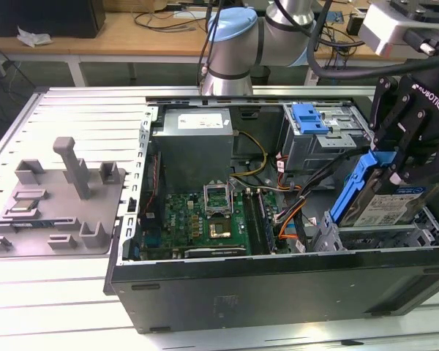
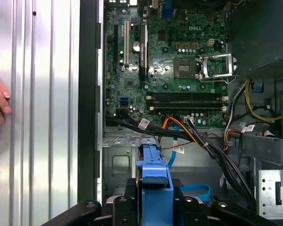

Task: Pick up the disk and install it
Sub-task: 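Insert the disk into the insertion slot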

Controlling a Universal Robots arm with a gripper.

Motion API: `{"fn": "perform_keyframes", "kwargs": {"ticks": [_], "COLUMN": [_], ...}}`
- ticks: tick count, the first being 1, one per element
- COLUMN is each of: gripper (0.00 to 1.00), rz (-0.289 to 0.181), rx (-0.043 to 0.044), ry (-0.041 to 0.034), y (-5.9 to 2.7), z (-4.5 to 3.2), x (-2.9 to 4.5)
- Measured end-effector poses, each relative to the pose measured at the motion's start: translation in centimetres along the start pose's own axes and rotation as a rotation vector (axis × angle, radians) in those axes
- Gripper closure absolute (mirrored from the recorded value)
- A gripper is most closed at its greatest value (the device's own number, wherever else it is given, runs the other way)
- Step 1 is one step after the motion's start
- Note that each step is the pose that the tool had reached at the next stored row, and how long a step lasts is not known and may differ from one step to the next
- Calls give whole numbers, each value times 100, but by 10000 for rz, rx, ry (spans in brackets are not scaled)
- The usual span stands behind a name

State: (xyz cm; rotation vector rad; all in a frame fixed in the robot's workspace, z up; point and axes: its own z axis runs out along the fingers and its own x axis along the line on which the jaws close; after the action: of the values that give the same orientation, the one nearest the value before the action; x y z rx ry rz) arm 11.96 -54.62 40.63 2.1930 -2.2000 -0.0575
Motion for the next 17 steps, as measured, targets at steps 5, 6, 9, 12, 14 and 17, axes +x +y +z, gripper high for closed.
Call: {"fn": "perform_keyframes", "kwargs": {"ticks": [5, 6, 9, 12, 14, 17], "gripper": [63, 63, 63, 63, 62, 56], "rz": [0, 0, 1, 0, 0, 0], "rx": [0, 0, 0, 0, 0, 0], "ry": [0, 0, 2, -1, 0, 0], "y": [-1, -2, -2, -2, -2, -2], "z": [27, 31, 38, 40, 40, 41], "x": [0, 0, 1, 0, 0, 0]}}
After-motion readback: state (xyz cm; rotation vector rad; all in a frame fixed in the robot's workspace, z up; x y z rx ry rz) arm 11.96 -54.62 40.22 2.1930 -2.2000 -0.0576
